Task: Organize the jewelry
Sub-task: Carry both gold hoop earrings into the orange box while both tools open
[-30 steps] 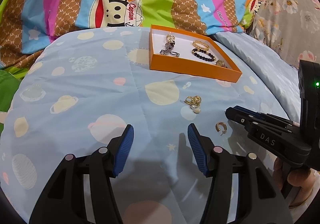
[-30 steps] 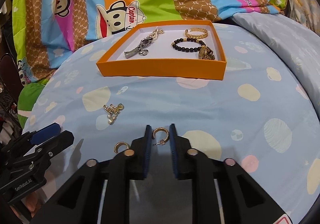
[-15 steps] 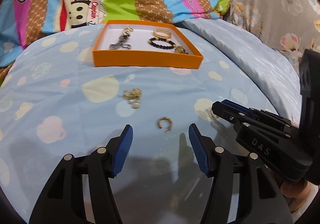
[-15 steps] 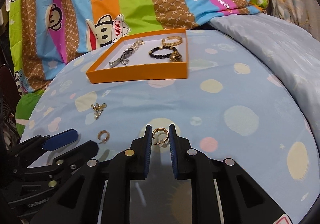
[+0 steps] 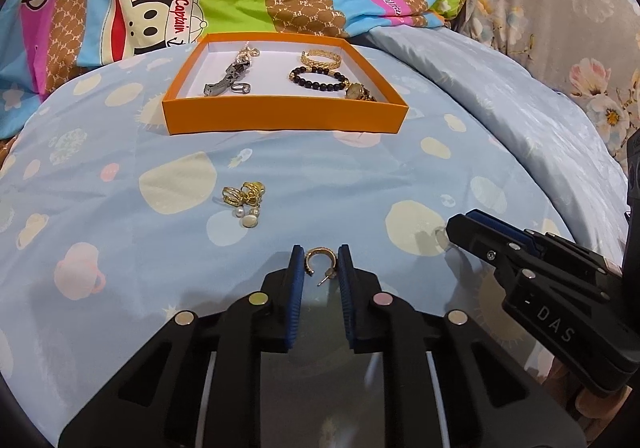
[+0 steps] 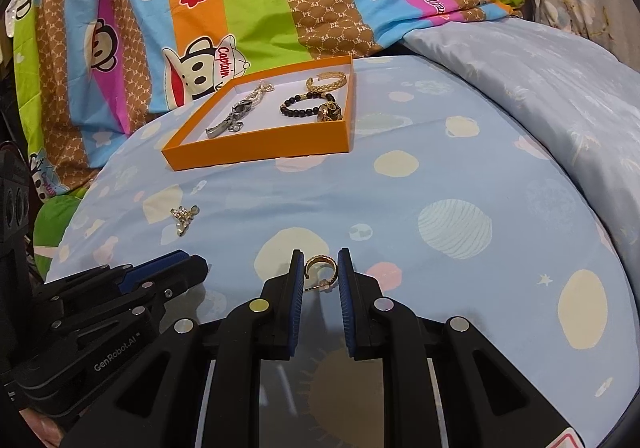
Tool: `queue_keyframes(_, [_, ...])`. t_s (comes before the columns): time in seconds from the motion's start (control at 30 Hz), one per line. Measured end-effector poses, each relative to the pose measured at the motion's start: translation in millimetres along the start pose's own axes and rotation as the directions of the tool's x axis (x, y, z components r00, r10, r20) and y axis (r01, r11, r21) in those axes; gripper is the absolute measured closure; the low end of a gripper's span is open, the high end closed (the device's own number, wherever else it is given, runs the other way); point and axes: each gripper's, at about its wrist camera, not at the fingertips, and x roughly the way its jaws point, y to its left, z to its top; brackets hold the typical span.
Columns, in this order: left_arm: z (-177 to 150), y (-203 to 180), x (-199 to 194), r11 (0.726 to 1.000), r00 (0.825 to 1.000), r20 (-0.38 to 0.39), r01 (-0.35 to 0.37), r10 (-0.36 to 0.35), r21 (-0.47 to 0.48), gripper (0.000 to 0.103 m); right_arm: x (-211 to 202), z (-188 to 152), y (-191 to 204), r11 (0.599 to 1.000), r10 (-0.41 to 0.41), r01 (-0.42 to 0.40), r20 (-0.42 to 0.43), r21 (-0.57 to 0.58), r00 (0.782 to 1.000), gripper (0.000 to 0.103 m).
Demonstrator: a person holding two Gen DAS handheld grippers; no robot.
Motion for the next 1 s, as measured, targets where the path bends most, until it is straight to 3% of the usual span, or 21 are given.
queue_keyframes(0.33, [12,16,-32,1.000,0.998,0.055,0.009,-0.007,-0.029,0.087,-16,15,8,1.000,0.027,-0.026,0.047,-0.017,0.999,0.087])
queue_keyframes(0.6, [57,39,-51,0.999,0.987,0.155,-0.032,0.036,-0.027,0.087,-13,63,21,0.997,0.068,-0.062,0.106,-0.055,0.992,0.087])
queue_keyframes(0.8, [98,47,-33,0.998,0.979,0.196,-0.053,0.055,-0.015,0.087,16,101,27,0.994,0.102,-0.098,0.106,-0.042,0.989,0.087])
queue_keyframes(1.0, [117,55,9,0.998,0.984,0.165,-0.057,0.061,-0.028,0.087,52,119,31,0.994,0.101,-0.098,0.082,-0.039,0.992,0.087])
